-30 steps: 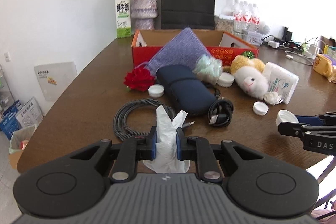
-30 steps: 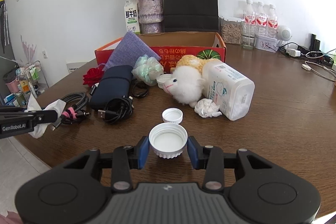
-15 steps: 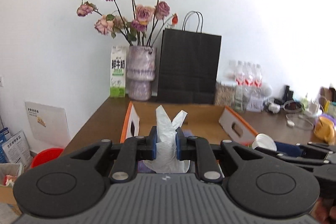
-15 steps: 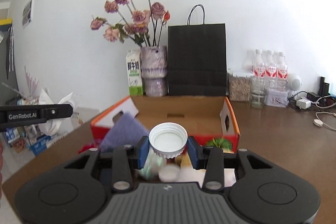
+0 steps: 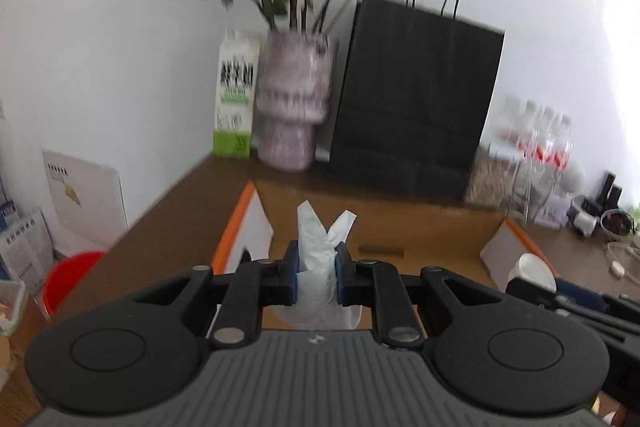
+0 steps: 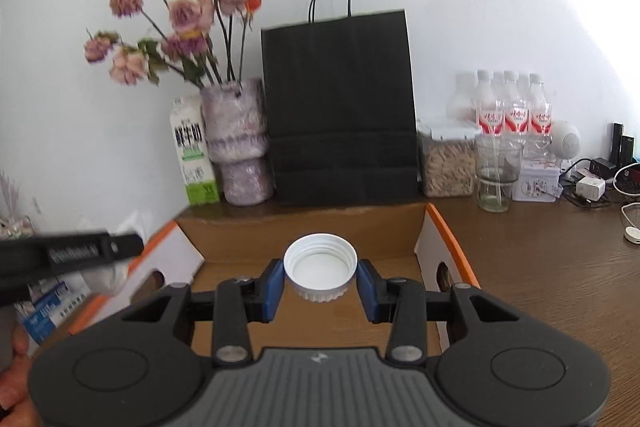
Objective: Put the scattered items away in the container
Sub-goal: 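Carry tissue and cap into the cardboard box and open both tools, then withdraw both tools from the box back over the table items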
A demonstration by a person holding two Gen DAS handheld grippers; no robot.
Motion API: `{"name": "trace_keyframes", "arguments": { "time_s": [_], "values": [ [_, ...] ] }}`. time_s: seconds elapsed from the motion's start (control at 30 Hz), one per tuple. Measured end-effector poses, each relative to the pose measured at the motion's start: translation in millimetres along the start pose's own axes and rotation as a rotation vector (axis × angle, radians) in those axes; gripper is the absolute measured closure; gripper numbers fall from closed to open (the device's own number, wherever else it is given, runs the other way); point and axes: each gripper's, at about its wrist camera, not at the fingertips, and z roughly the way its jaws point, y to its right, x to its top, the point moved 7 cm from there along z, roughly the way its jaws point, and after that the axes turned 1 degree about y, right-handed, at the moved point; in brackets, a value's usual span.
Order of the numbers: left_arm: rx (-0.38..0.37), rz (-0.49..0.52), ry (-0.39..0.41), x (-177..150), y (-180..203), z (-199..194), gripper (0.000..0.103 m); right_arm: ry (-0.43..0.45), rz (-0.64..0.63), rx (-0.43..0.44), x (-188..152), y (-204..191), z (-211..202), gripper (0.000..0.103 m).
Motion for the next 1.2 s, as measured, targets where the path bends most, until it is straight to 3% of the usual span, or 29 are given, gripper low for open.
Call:
{"name": "trace_keyframes", "arguments": {
  "time_s": [0.1, 0.27, 0.33, 0.37, 0.4, 0.43, 0.47, 0.5, 0.53, 1.2],
  "values": [
    [0.003, -0.004, -0.054, -10.6, -3.1, 10.9, 0.086, -0.026, -0.005, 0.005, -8.4, -1.3, 4.7, 0.065],
    [-0.002, 0.040, -0.049, -15.5, 6.4, 3.3, 0.085, -0.034, -0.012, 0.003, -12.4, -3.9, 4.3, 0.065],
    [0.014, 0.057, -0.040, -15.1, 8.9, 1.1, 0.079, -0.031, -0.018, 0.005, -13.6, -5.2, 3.6, 0.064],
    [0.033, 0.062, -0.032, -15.0, 9.0, -1.7, 0.072, -0.031, -0.021, 0.005, -14.5, -5.7, 3.5, 0.064],
    [0.059, 0.062, -0.023, -14.7, 7.7, -3.7, 0.040, -0.033, -0.024, 0.005, -15.5, -5.9, 3.5, 0.062],
    [0.087, 0.060, -0.006, -13.6, 7.0, -6.8, 0.005, -0.036, -0.026, -0.002, -16.2, -5.5, 3.3, 0.048],
    [0.101, 0.060, 0.023, -11.5, 6.2, -10.6, 0.000, -0.036, -0.026, -0.016, -16.4, -4.8, 2.8, 0.038],
    [0.106, 0.057, 0.053, -9.2, 5.6, -15.2, 0.000, -0.029, -0.028, -0.033, -15.7, -3.8, 1.3, 0.014],
    [0.109, 0.050, 0.066, -7.1, 4.7, -18.5, 0.000, -0.015, -0.031, -0.044, -14.3, -3.2, -0.9, 0.001],
    [0.117, 0.041, 0.084, -1.5, 2.1, -24.8, 0.000, 0.018, -0.035, -0.057, -8.2, -3.4, -13.7, 0.000]
  ]
}}
